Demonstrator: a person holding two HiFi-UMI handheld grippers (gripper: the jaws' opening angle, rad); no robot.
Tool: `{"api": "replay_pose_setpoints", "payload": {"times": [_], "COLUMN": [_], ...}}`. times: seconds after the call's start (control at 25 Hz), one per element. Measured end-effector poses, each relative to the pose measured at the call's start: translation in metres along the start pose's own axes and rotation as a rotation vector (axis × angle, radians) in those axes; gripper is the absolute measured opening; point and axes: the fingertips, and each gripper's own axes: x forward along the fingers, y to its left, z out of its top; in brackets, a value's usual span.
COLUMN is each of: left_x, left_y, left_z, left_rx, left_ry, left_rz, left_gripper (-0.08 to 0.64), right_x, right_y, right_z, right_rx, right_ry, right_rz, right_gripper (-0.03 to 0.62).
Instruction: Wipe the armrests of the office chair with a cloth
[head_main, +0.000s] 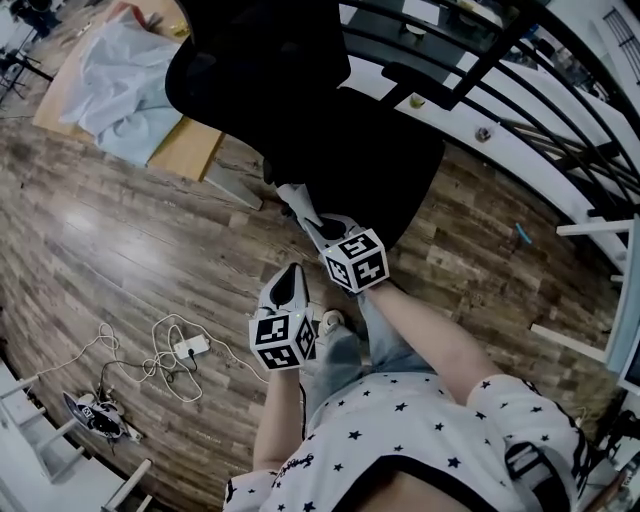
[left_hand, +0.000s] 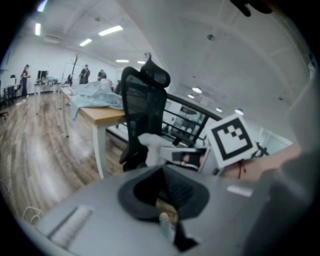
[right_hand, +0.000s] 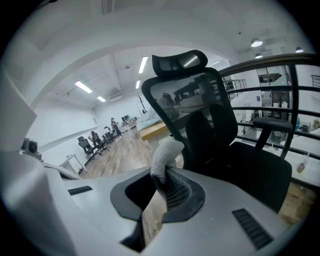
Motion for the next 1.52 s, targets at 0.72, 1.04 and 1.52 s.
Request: {"api": "replay_pose_setpoints", "payload": {"times": [0.72, 1.04, 1.52], "left_x": [0.02, 0.024, 0.024], "left_y": [0.015, 0.003, 0.007], "left_z": [-0.027, -0.037, -0.04], "left_rx": [-0.03, -0.039, -0.042], "left_ry": [0.071, 0.091, 0.098], "left_rz": [0.035, 0.024, 0.023], "left_gripper": [0.005, 0.005, 0.005], "right_x": [0.071, 0.076, 0.078], "right_y": [-0.027, -0.051, -0.068], "right_z": [-0.053, -0.07, -0.089], "right_rx": [0.04, -0.003, -0.125], "right_ry": [0.157, 0.25, 0.402], "right_rz": [-0.037, -0.12, -0.191], "right_gripper": [0.032, 0.032, 0.032]}}
